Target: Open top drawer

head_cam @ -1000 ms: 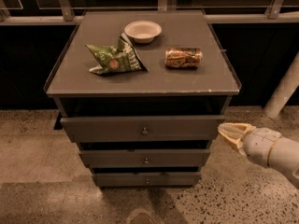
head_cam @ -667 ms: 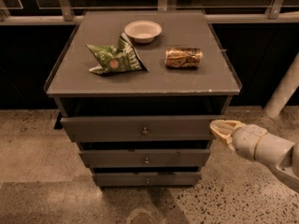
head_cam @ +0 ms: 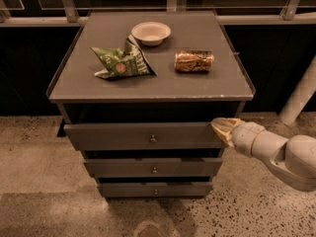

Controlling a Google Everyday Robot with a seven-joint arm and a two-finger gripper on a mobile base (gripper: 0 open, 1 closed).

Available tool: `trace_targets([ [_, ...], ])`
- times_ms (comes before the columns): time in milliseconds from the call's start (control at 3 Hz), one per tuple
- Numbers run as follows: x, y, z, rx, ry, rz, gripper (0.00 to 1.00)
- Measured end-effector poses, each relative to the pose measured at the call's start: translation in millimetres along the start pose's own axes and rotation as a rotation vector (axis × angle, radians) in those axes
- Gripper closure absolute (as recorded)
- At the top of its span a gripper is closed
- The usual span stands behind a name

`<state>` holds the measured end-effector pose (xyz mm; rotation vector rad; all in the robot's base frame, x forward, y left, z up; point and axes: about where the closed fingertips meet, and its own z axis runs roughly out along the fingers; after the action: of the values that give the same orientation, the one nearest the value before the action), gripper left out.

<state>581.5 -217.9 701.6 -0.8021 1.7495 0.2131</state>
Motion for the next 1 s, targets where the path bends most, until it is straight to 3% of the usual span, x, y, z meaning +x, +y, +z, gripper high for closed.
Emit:
trace_targets([
  [333,-24.4,-23.3,38.8,0.032,-0.027,-0.082,1.0],
  [1000,-15.6,-19.0,44.0,0.038,-0.013,-0.064,1.0],
])
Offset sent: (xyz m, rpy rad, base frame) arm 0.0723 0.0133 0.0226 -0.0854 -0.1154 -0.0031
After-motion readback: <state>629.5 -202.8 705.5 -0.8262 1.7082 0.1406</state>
